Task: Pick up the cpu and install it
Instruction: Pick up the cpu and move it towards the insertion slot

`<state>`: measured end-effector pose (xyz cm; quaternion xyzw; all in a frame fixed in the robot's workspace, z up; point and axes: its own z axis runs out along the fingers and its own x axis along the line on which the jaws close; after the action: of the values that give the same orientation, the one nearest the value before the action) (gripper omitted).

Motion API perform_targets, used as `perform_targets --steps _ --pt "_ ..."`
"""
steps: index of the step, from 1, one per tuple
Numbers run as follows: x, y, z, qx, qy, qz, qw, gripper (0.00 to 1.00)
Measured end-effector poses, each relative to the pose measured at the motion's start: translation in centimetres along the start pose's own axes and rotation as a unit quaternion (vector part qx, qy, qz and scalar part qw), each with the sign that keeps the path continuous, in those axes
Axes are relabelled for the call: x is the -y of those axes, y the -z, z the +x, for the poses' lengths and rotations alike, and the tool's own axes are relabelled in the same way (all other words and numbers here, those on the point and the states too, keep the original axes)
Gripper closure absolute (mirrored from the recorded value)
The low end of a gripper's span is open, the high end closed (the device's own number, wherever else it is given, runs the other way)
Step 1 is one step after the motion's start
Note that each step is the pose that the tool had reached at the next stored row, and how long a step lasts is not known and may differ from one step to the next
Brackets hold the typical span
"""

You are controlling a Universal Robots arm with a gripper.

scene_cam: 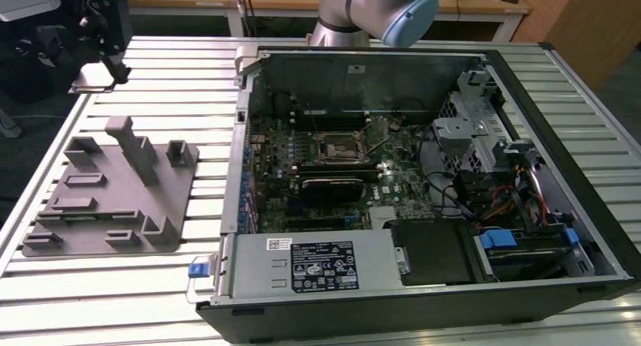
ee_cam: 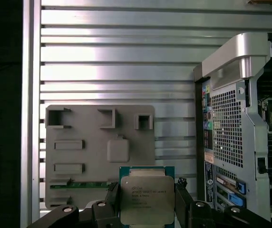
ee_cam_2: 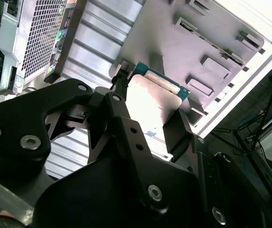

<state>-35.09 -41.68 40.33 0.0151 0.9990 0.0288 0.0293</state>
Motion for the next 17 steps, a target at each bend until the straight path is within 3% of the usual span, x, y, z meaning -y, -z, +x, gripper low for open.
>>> perform_targets --steps 17 --pt "-0.06 -0.12 -2.07 0.0000 0.000 0.0000 1.0000 0.46"
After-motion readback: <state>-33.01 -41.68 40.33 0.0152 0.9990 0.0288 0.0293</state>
